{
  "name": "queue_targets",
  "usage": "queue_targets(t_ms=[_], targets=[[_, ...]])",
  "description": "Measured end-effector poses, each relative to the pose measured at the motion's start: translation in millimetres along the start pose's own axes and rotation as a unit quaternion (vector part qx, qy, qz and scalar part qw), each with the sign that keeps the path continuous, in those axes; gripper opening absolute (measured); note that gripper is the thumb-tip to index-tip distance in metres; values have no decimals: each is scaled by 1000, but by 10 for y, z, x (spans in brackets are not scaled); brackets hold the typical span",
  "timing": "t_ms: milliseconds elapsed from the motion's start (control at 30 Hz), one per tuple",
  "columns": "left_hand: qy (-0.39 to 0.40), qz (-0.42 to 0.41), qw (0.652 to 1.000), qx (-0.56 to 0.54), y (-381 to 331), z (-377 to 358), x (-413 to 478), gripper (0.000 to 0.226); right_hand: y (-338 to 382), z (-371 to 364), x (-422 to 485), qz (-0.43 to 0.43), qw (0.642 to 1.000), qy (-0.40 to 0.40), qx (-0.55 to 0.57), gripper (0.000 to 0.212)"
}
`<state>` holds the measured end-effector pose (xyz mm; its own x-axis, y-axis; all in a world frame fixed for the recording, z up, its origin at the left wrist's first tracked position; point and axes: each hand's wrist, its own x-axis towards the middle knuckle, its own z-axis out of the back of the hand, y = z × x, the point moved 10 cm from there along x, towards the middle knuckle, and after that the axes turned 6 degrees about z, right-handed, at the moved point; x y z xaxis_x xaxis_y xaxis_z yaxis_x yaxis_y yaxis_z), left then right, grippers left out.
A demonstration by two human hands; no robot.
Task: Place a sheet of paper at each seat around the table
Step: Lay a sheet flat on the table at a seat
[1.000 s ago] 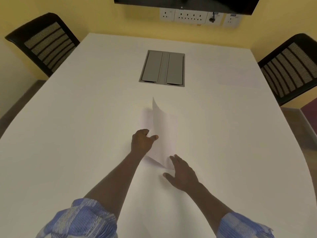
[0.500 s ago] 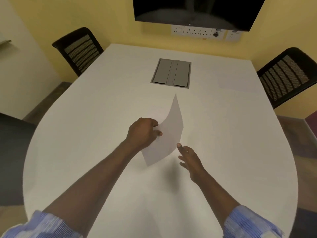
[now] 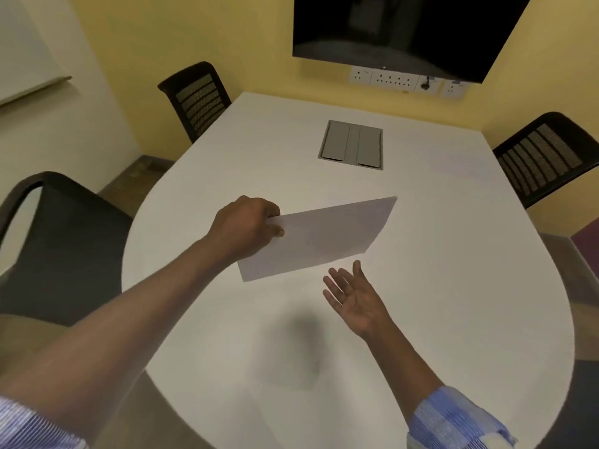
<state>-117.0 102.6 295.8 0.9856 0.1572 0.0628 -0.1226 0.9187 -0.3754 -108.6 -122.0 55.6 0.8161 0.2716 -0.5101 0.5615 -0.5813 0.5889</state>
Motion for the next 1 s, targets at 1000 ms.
queue_targets(t_ms=[1000], targets=[[55,39,998,-18,4178,1868,672,14,-2637,-3689,960,139,990,-37,-12,32]])
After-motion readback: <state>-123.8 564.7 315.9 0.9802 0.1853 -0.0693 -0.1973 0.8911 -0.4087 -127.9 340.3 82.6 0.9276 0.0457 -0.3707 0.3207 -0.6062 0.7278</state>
